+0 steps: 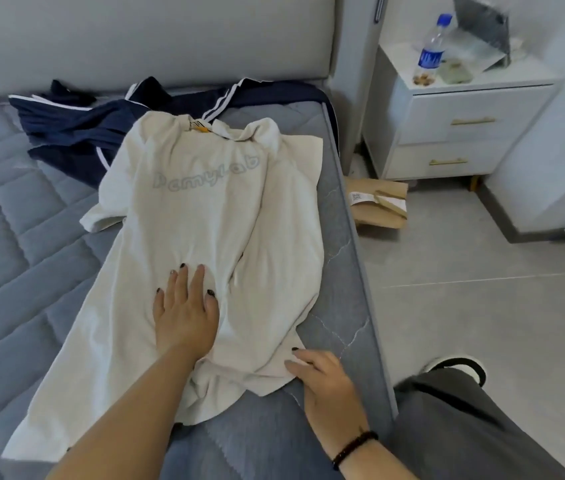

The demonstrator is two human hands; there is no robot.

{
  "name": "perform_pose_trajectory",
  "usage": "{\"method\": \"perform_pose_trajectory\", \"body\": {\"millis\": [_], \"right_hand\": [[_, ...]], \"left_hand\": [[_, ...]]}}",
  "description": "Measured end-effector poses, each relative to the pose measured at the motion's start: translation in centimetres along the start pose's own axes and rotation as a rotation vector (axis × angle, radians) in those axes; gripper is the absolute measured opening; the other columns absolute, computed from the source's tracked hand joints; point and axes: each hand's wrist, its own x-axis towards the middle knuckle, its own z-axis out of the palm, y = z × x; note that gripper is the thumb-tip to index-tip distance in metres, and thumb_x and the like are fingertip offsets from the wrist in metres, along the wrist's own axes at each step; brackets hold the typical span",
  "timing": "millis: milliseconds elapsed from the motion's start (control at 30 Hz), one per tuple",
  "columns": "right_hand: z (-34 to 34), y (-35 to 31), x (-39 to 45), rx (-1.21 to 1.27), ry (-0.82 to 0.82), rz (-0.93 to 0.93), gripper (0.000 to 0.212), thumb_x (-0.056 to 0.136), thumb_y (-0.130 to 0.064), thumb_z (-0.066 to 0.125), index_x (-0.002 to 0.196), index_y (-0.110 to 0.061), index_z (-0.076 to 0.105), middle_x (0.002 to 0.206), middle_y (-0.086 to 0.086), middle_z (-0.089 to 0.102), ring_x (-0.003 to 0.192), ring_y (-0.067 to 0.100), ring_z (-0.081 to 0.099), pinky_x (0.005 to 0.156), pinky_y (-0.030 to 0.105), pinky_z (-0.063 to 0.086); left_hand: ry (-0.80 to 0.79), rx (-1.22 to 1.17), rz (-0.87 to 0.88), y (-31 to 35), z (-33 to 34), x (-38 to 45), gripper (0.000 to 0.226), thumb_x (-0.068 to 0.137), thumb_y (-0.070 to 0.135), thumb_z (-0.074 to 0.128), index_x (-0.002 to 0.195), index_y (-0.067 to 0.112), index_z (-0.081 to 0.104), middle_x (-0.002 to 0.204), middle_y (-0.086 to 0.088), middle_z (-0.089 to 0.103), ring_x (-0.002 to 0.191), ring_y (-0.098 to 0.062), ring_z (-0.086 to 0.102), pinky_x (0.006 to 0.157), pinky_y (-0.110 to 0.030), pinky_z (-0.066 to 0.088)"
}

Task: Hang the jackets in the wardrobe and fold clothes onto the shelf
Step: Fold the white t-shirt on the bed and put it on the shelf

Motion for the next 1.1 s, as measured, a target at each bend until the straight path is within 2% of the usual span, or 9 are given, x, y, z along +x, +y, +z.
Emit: {"method": "perform_pose_trajectory", "body": {"millis": [133, 267, 400, 533, 700, 800, 833, 933, 1100], "right_hand": [[-3.7, -0.5, -0.6, -0.067, 0.01, 0.054, 0.049, 0.043, 0.035, 0.07, 0.074, -0.003, 0.076, 0.077, 0.009, 0.072, 0.074, 0.023, 0.07, 0.069, 0.018, 0.048], [-6.1, 0.0, -2.6, -0.156, -0.228, 0.315, 0.041, 0.08, 0.014, 0.049, 0.099, -0.013, 0.073, 0.098, 0.0, 0.062, 0.104, 0.021, 0.056, 0.085, 0.017, 0.041], [-8.1, -0.1, -3.5, -0.407, -0.277, 0.476, 0.038, 0.084, 0.004, 0.047, 0.107, -0.02, 0.066, 0.109, -0.003, 0.055, 0.109, 0.016, 0.049, 0.086, 0.022, 0.046], [-10.0, -0.4, -3.8, -0.632, -0.261, 0.588, 0.024, 0.09, -0.007, 0.05, 0.106, -0.015, 0.066, 0.107, 0.002, 0.059, 0.105, 0.02, 0.054, 0.078, 0.023, 0.048], [-9.9, -0.9, -4.6, -0.708, -0.275, 0.612, 0.03, 0.093, -0.004, 0.045, 0.117, -0.01, 0.061, 0.113, 0.003, 0.056, 0.112, 0.021, 0.049, 0.083, 0.025, 0.049], [-9.9, -1.0, -5.0, -0.735, -0.283, 0.574, 0.032, 0.093, -0.004, 0.045, 0.121, -0.009, 0.058, 0.114, 0.003, 0.054, 0.113, 0.021, 0.047, 0.083, 0.024, 0.048], [-10.0, -0.8, -5.1, -0.75, -0.281, 0.571, 0.032, 0.093, -0.004, 0.045, 0.121, -0.01, 0.059, 0.113, 0.002, 0.055, 0.112, 0.021, 0.047, 0.08, 0.023, 0.048], [-10.1, -0.6, -5.5, -0.795, -0.298, 0.611, 0.031, 0.091, -0.006, 0.045, 0.116, -0.014, 0.061, 0.11, 0.0, 0.058, 0.108, 0.019, 0.051, 0.073, 0.022, 0.045], [-10.0, -0.7, -6.1, -0.882, -0.414, 0.576, 0.031, 0.089, -0.01, 0.043, 0.113, -0.02, 0.06, 0.112, -0.003, 0.062, 0.106, 0.018, 0.058, 0.074, 0.024, 0.043]], "left_hand": [[-0.145, -0.015, 0.08, -0.4, -0.9, -4.5, 0.061, 0.101, 0.046, 0.015, 0.154, 0.029, -0.008, 0.163, 0.001, -0.014, 0.149, -0.016, -0.014, 0.121, -0.042, -0.007], [-0.176, 0.029, 0.339, -4.0, -1.8, -11.0, 0.08, 0.087, 0.076, 0.01, 0.149, 0.037, -0.023, 0.16, 0.007, -0.018, 0.146, -0.01, -0.021, 0.12, -0.039, -0.011], [-0.089, 0.132, 0.458, -6.9, -3.5, -14.4, 0.094, 0.083, 0.08, 0.032, 0.156, 0.02, 0.019, 0.158, -0.001, 0.024, 0.147, -0.022, 0.023, 0.115, -0.046, 0.014], [-0.026, 0.184, 0.459, -8.9, -6.2, -15.4, 0.076, 0.081, 0.045, 0.058, 0.147, 0.01, 0.04, 0.14, -0.008, 0.055, 0.128, -0.03, 0.054, 0.096, -0.046, 0.051], [-0.087, 0.347, 0.462, -10.9, -9.2, -15.4, 0.093, 0.029, 0.016, 0.097, 0.117, 0.006, 0.07, 0.104, -0.014, 0.073, 0.084, -0.023, 0.074, 0.05, -0.026, 0.056], [-0.184, 0.423, 0.518, -12.2, -10.1, -15.5, 0.073, 0.092, 0.014, 0.058, 0.154, 0.009, 0.02, 0.155, -0.017, 0.031, 0.131, -0.023, 0.049, 0.095, -0.033, 0.049], [-0.245, 0.436, 0.5, -12.3, -10.5, -15.8, 0.069, 0.098, 0.013, 0.048, 0.156, 0.011, 0.011, 0.158, -0.016, 0.024, 0.133, -0.024, 0.045, 0.1, -0.035, 0.045], [-0.219, 0.572, 0.61, -12.0, -10.9, -16.6, 0.071, 0.087, 0.017, 0.068, 0.149, 0.004, 0.034, 0.138, -0.026, 0.048, 0.109, -0.027, 0.063, 0.085, -0.031, 0.054], [-0.527, 0.802, 0.591, -11.0, -10.1, -18.5, 0.066, 0.1, 0.003, 0.037, 0.154, 0.0, -0.002, 0.151, -0.035, 0.022, 0.126, -0.041, 0.047, 0.098, -0.046, 0.043]]}}
